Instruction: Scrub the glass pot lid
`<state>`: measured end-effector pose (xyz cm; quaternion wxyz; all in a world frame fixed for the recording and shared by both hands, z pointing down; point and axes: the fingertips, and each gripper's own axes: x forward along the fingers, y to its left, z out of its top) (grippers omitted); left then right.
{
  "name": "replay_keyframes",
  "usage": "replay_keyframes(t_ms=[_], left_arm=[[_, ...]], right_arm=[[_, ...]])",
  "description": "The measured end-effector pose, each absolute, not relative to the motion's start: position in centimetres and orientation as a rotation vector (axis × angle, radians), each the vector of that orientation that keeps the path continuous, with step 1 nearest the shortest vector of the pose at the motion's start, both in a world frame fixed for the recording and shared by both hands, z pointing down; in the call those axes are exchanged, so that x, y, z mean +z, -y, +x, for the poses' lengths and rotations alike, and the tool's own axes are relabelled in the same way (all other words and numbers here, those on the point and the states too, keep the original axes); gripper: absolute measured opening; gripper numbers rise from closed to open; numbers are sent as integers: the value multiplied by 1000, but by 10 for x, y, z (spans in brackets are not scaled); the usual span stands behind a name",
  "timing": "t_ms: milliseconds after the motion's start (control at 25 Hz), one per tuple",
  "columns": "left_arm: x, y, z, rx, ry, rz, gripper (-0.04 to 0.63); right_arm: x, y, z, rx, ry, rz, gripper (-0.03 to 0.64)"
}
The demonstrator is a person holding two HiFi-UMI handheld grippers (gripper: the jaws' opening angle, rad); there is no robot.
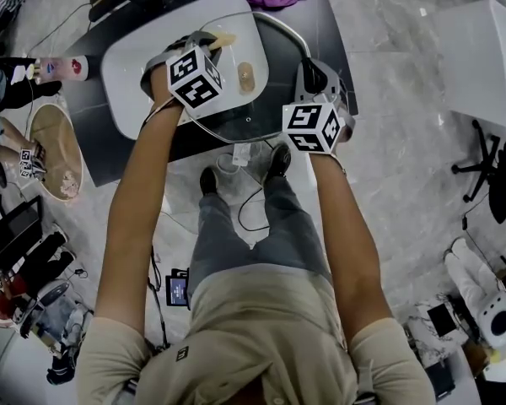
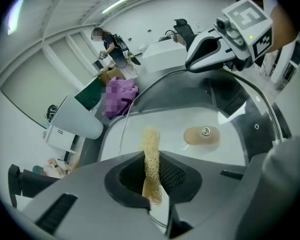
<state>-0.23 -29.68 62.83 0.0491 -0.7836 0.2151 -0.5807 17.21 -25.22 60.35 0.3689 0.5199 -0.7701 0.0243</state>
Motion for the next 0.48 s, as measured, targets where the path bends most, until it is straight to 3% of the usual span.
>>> replay_keyframes(t_ms=[240, 480], left_arm=[[632, 268, 10, -1794, -561, -2484, 48], [628, 154, 79, -1706, -135, -2671, 48]], right_arm=[[603, 252, 173, 68, 1975, 1337, 41], [604, 252, 174, 80, 1975, 1339, 41]])
